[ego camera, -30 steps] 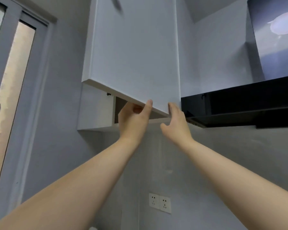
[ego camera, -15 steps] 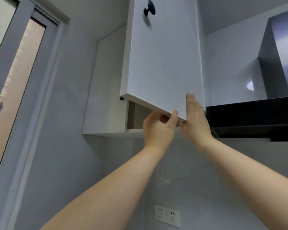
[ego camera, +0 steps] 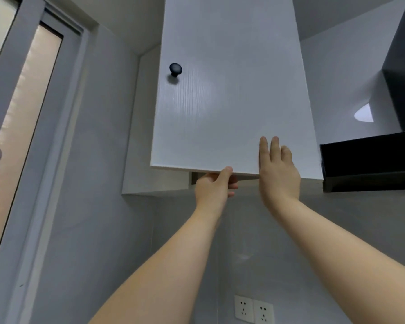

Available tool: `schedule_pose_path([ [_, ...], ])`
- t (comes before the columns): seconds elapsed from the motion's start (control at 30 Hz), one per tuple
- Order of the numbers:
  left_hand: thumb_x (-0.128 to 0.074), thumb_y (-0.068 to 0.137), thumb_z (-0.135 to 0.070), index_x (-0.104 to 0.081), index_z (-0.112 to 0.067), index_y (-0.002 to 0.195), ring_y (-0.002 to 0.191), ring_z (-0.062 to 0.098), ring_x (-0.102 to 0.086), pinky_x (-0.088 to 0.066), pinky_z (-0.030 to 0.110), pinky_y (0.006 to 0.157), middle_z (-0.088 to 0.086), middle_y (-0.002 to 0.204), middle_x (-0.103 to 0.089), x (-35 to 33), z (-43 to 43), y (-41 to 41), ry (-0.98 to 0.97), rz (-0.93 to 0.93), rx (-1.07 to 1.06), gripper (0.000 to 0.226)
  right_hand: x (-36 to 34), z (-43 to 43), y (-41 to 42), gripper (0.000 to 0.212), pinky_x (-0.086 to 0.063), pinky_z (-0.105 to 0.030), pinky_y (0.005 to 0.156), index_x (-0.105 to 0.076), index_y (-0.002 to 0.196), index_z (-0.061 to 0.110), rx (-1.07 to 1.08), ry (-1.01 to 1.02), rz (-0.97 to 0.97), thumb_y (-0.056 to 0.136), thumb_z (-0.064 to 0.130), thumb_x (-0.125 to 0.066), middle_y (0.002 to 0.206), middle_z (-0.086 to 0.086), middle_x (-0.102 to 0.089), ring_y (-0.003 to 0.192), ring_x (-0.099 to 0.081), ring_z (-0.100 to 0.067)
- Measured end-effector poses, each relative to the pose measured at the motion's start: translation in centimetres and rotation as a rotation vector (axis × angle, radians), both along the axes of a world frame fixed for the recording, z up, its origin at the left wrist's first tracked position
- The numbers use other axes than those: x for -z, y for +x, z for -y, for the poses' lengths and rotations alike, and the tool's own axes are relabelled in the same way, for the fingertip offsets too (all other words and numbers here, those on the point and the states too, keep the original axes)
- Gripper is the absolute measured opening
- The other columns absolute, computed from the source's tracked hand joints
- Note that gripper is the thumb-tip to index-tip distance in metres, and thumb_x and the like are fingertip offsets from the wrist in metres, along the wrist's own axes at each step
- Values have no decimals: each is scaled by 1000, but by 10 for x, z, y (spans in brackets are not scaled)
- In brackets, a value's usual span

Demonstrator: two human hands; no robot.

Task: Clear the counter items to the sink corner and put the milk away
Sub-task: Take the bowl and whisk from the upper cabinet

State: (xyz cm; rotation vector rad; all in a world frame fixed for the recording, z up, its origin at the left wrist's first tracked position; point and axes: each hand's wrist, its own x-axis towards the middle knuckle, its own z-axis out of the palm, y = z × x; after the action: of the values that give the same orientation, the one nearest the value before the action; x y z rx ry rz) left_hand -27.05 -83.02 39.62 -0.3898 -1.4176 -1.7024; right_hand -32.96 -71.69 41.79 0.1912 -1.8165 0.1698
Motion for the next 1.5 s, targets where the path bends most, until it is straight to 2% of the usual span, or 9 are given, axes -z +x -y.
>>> schedule_pose_path([
  [0.13, -59, 90, -23, -61, -11, 78, 64, 13, -64, -50, 21, 53, 7, 75, -66, 2, 20, -28, 53, 57, 67, 18, -2, 9, -18, 84, -44, -41, 95, -4, 149, 3, 120, 78, -33, 84, 0, -57, 153, -26, -15, 133, -30, -41],
  [0.23, -58, 91, -22, -61, -8, 82, 56, 9, -62, -51, 19, 52, 7, 73, -65, 1, 29, -50, 114, 102, 156, 17, -8, 8, -39, 74, -55, -38, 64, -54, 129, 0, 238, 193, -84, 58, -3, -75, 123, -29, -57, 100, -62, -42],
  [0.33, -58, 92, -20, -59, -7, 81, 51, 7, -62, -51, 18, 49, 6, 69, -65, -2, 35, -68, 182, 105, 242, 17, -11, 1, -52, 57, -53, -33, 51, -67, 109, 1, 266, 307, -176, 53, -7, -72, 106, -27, -66, 85, -67, -40],
  [0.5, -56, 92, -26, -59, -9, 72, 45, 9, -59, -49, 23, 49, 4, 60, -62, -4, 36, -89, 167, 145, 201, 27, -5, -11, -67, 64, -53, -45, 72, -59, 116, -3, 123, 402, -158, 56, 8, -80, 119, -28, -58, 103, -60, -44],
  [0.63, -52, 94, -34, -36, -16, 50, 45, 10, -38, -33, 27, 50, -4, 48, -40, 9, 40, -97, -350, 82, -637, 50, -8, -10, -69, 54, -50, -49, 84, -59, 113, -4, -44, 424, -168, 73, 30, -70, 123, -26, -57, 109, -57, -43],
  [0.73, -55, 92, -26, -53, -17, 71, 75, 12, -47, -33, 23, 61, -3, 80, -52, 4, 51, -92, -486, -245, -962, 22, -12, -6, -72, 51, -46, -51, 91, -58, 116, 0, -80, 416, -171, 85, 35, -39, 127, -24, -55, 114, -54, -41],
  [0.8, -52, 92, -25, -58, -16, 116, 118, 22, -43, -39, 34, 94, 6, 124, -50, -9, 60, -99, -568, -255, -1043, 26, -16, -2, -71, 55, -42, -54, 96, -55, 122, 3, -85, 399, -146, 86, 37, -31, 133, -23, -51, 120, -50, -41],
  [1.0, -21, 99, -46, 6, -31, 149, 144, 23, 18, 5, 45, 116, 2, 158, 16, -35, 70, -119, -912, 87, -1168, 60, -26, 9, -76, 58, -5, -51, 115, -18, 148, 17, -58, 345, -109, 96, 41, -24, 157, -14, -6, 145, -3, -32],
  [1.5, -29, 97, -51, 6, -38, 148, 143, 17, 23, 3, 54, 115, -4, 156, 21, -42, 78, -161, -984, 139, -840, 63, -38, 13, -102, 68, -7, -62, 109, -18, 147, 17, 99, 345, -64, 92, 53, -35, 157, -14, -4, 144, -2, -34],
])
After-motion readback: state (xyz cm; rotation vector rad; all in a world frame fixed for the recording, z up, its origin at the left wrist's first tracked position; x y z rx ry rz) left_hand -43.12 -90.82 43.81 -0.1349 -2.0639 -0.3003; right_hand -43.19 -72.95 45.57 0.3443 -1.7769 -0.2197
